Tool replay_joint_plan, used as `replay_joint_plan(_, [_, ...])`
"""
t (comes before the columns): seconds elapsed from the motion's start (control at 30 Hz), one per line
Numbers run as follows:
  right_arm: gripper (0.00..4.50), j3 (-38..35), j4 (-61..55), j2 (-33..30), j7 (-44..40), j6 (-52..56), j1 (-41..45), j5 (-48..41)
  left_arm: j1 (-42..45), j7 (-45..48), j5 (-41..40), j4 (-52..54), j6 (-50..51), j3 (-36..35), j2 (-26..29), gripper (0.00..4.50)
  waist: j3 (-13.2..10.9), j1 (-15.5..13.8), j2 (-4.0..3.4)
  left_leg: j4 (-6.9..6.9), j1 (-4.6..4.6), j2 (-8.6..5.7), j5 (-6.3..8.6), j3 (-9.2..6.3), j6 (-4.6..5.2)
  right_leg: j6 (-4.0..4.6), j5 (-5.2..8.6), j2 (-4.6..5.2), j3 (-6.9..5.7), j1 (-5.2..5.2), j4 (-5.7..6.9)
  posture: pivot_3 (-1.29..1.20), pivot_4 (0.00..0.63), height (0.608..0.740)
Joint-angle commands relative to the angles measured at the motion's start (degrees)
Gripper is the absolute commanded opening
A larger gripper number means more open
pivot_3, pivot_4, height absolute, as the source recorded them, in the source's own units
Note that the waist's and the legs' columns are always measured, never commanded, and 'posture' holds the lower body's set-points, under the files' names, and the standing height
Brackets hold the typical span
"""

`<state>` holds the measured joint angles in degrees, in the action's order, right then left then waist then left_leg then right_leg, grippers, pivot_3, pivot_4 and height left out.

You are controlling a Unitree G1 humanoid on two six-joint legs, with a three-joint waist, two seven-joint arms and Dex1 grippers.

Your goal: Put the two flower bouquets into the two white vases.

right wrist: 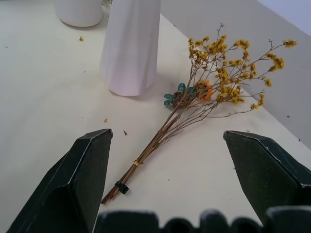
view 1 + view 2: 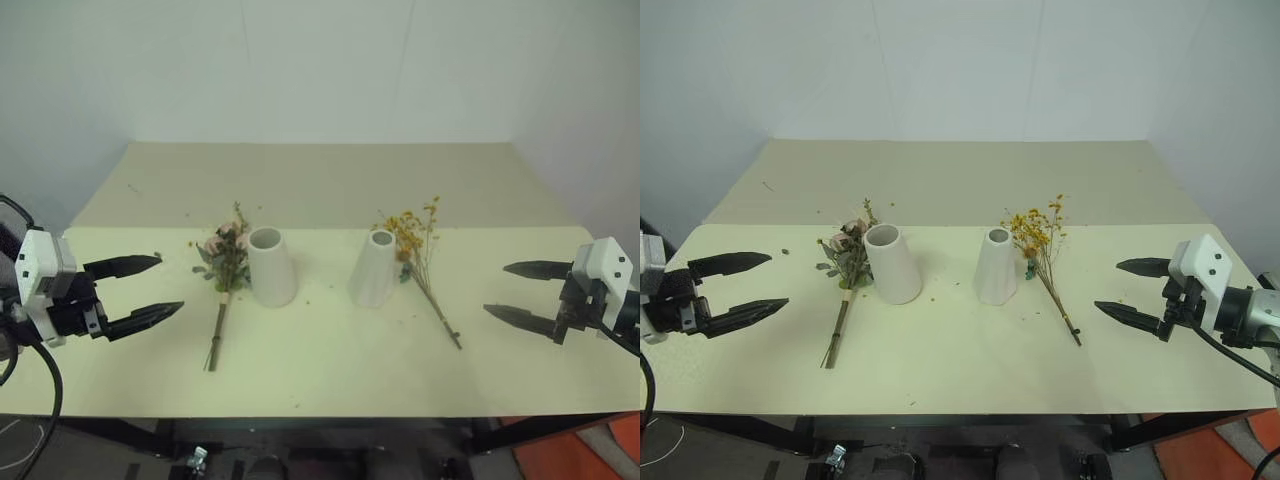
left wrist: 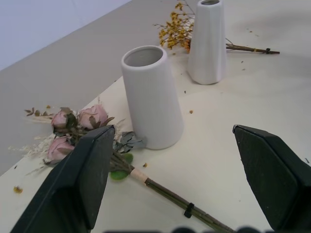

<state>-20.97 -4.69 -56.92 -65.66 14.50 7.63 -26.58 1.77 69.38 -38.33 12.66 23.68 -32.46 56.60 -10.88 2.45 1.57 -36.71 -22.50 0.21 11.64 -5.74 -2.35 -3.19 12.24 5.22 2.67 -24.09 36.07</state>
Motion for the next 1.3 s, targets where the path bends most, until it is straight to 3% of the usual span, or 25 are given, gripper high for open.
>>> replay_joint_plan(0.03, [4.37, -0.65, -1.5, -0.81, 0.81, 0.49, 1.17, -0.07, 1.45, 0.06, -0.38, 0.29, -1.31, 0.17, 0.05, 4.24, 0.0, 0.0, 0.0, 0.0, 0.0, 0.0, 0.0, 0.0, 0.0, 0.0, 0.0, 0.0, 0.0, -0.01, 0.0, 0.0, 0.15, 0.74])
replay_joint_plan(0.57, [4.37, 2.7, -4.79, 0.86, 4.33, 8.84, 3.79, -1.16, 5.3, 0.36, -1.56, 0.09, -0.58, 3.49, -0.75, 4.24, 0.0, 0.03, 0.0, 0.0, 0.02, 0.0, 0.0, 0.0, 0.0, -0.02, -0.02, -0.01, 0.0, 0.02, 0.02, 0.0, 0.15, 0.74])
replay_joint_plan(0.83, [4.37, 12.89, -6.59, 1.22, 10.61, 25.6, 13.12, -0.22, 16.8, 1.63, -1.53, -3.16, 2.31, 11.79, 0.03, 4.24, 0.0, 0.06, 0.0, 0.0, 0.0, 0.0, 0.0, 0.0, 0.0, -0.04, -0.03, -0.02, 0.01, -0.02, 0.03, 0.0, 0.15, 0.74])
replay_joint_plan(0.97, [4.37, 21.44, -5.39, 2.26, 13.17, 34.52, 19.67, 2.57, 22.42, 2.17, -0.27, -5.11, 1.66, 15.94, -1.72, 4.24, 0.0, 0.17, 0.0, 0.0, -0.01, 0.0, 0.0, 0.0, 0.01, -0.05, -0.04, -0.03, 0.01, -0.04, 0.03, 0.0, 0.15, 0.74])
replay_joint_plan(1.3, [4.37, 35.96, 11.06, 10.53, 16.75, 40.18, 34.12, 11.99, 28.73, 2.99, 1.65, -7.02, -0.5, 21.77, -6.05, 4.24, 0.0, 0.26, 0.0, -0.02, -0.14, -0.02, -0.01, -0.03, 0.01, -0.06, -0.08, -0.03, 0.01, -0.16, 0.02, 0.0, 0.15, 0.74])
